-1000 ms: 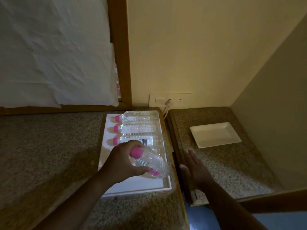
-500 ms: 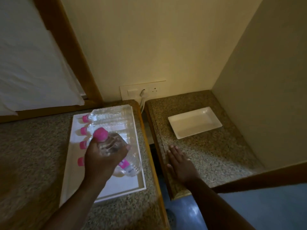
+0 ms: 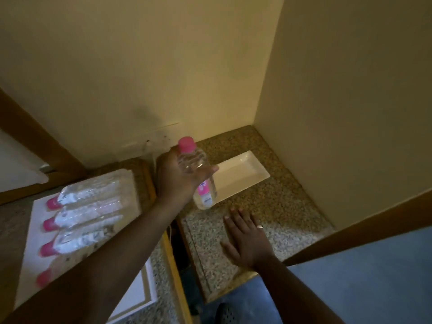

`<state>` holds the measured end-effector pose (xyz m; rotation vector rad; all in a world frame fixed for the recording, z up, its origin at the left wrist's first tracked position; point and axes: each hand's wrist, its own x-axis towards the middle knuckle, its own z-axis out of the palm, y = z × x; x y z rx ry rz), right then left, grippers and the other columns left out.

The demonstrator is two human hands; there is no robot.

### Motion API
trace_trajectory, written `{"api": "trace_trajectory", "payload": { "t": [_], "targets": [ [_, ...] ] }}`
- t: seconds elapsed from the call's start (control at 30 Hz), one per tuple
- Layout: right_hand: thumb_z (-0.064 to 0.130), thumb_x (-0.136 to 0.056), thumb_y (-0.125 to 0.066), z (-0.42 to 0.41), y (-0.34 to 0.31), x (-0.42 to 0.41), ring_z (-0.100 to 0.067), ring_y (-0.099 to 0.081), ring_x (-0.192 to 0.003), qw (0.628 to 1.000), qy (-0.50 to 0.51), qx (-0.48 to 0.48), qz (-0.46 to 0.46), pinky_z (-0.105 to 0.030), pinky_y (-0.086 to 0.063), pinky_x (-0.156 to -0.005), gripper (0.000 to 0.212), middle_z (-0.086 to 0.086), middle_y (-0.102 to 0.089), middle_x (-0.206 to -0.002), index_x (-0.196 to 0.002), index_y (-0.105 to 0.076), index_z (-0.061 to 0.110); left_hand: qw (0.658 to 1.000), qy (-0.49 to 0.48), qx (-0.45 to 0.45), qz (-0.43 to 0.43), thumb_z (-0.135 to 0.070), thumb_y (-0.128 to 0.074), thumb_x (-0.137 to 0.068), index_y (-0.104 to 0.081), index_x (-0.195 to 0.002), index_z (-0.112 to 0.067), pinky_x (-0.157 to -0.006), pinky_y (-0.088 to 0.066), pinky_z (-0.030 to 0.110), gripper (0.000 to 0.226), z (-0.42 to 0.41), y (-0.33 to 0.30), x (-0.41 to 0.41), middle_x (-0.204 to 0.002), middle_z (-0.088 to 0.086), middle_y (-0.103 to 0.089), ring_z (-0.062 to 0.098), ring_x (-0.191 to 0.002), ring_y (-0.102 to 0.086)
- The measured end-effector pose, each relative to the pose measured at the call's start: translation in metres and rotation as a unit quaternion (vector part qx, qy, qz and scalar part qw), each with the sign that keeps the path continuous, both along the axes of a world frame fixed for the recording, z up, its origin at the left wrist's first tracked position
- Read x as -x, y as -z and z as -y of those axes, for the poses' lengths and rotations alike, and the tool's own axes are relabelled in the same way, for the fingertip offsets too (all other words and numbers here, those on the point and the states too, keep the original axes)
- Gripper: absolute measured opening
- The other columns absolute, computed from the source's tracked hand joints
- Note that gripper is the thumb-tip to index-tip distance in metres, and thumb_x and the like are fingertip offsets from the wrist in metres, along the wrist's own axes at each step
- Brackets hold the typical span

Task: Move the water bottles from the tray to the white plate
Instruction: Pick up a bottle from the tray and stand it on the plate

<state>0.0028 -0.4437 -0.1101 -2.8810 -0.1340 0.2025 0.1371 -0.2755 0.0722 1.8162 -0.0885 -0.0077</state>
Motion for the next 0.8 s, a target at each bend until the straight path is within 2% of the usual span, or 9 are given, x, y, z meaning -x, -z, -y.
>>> {"api": "trace_trajectory", "payload": {
  "t": [0.1, 0.17, 0.3, 0.4, 0.47, 0.53, 0.63, 0.73, 0.8],
  "targets": [
    [0.068, -0.096, -0.026, 0.022, 0.0, -0.002, -0.033, -0.011, -0.147, 1.0, 0.002, -0.005, -0.002, -0.053, -0.002, -0.117, 0.072, -0.008, -0.014, -0.16, -0.154, -0.017, 0.027, 0.998, 0.043, -0.024, 0.025, -0.035, -0.093, -0.057, -0.054, -0.101, -0.035, -0.065, -0.047, 0.009, 0.06, 0.053, -0.004, -0.025, -0.093, -0.017, -0.067, -0.008, -0.083, -0.062],
    [0.07, -0.094, -0.029, 0.038, 0.001, -0.007, -0.035, -0.016, -0.146, 1.0, 0.002, 0.002, 0.007, -0.054, -0.006, -0.116, 0.075, -0.011, -0.018, -0.16, -0.152, -0.023, 0.024, 0.996, 0.064, -0.041, 0.036, -0.038, -0.093, -0.055, -0.053, -0.102, -0.035, -0.065, -0.044, 0.011, 0.062, 0.087, -0.004, -0.04, -0.09, -0.02, -0.064, -0.01, -0.082, -0.059],
    [0.07, -0.092, -0.032, 0.063, 0.006, -0.016, -0.034, -0.017, -0.146, 1.0, 0.009, 0.003, 0.029, -0.054, -0.009, -0.115, 0.079, -0.014, -0.022, -0.159, -0.15, -0.03, 0.017, 0.995, 0.066, -0.045, 0.052, -0.033, -0.094, -0.054, -0.053, -0.105, -0.028, -0.068, -0.05, 0.013, 0.065, 0.124, 0.009, -0.068, -0.093, -0.014, -0.064, -0.004, -0.081, -0.062],
    [0.071, -0.092, -0.029, 0.084, 0.008, -0.019, -0.029, -0.005, -0.148, 0.999, 0.03, 0.009, 0.042, -0.053, -0.006, -0.117, 0.08, -0.01, -0.012, -0.162, -0.153, -0.023, 0.018, 0.996, 0.052, -0.052, 0.055, -0.031, -0.095, -0.052, -0.054, -0.101, -0.027, -0.069, -0.052, 0.015, 0.064, 0.135, 0.026, -0.08, -0.091, -0.011, -0.064, 0.003, -0.081, -0.065],
    [0.072, -0.092, -0.028, 0.093, 0.007, -0.021, -0.028, -0.003, -0.148, 0.998, 0.035, 0.017, 0.041, -0.053, -0.003, -0.117, 0.081, -0.009, -0.01, -0.162, -0.153, -0.021, 0.019, 0.995, 0.05, -0.07, 0.057, -0.033, -0.095, -0.051, -0.055, -0.1, -0.027, -0.069, -0.051, 0.015, 0.063, 0.14, 0.04, -0.082, -0.09, -0.012, -0.064, 0.011, -0.083, -0.066],
    [0.072, -0.092, -0.027, 0.095, 0.005, -0.022, -0.028, -0.001, -0.148, 0.998, 0.033, 0.022, 0.044, -0.051, -0.001, -0.118, 0.081, -0.009, -0.009, -0.162, -0.153, -0.02, 0.019, 0.992, 0.057, -0.09, 0.066, -0.035, -0.094, -0.051, -0.055, -0.1, -0.027, -0.067, -0.051, 0.013, 0.064, 0.144, 0.053, -0.082, -0.09, -0.013, -0.064, 0.011, -0.083, -0.066],
    [0.071, -0.093, -0.028, 0.094, 0.006, -0.022, -0.028, 0.0, -0.148, 0.998, 0.032, 0.017, 0.051, -0.051, 0.0, -0.118, 0.081, -0.009, -0.008, -0.162, -0.153, -0.021, 0.018, 0.989, 0.066, -0.101, 0.082, -0.036, -0.094, -0.051, -0.055, -0.101, -0.024, -0.073, -0.057, 0.028, 0.064, 0.15, 0.065, -0.08, -0.096, -0.003, -0.068, 0.017, -0.086, -0.067],
    [0.071, -0.093, -0.027, 0.095, 0.006, -0.022, -0.028, 0.0, -0.148, 0.998, 0.032, 0.015, 0.05, -0.051, 0.0, -0.118, 0.081, -0.009, -0.007, -0.162, -0.154, -0.019, 0.018, 0.986, 0.078, -0.103, 0.103, -0.035, -0.094, -0.052, -0.052, -0.1, -0.027, -0.074, -0.056, 0.03, 0.064, 0.159, 0.067, -0.078, -0.096, -0.004, -0.065, 0.019, -0.088, -0.066],
    [0.071, -0.093, -0.027, 0.095, 0.007, -0.022, -0.029, 0.0, -0.148, 0.998, 0.031, 0.014, 0.048, -0.052, -0.001, -0.118, 0.081, -0.009, -0.007, -0.163, -0.154, -0.018, 0.018, 0.985, 0.088, -0.103, 0.106, -0.032, -0.094, -0.052, -0.052, -0.102, -0.025, -0.078, -0.057, 0.037, 0.065, 0.165, 0.066, -0.078, -0.1, 0.001, -0.065, 0.022, -0.092, -0.064]
  ]
}}
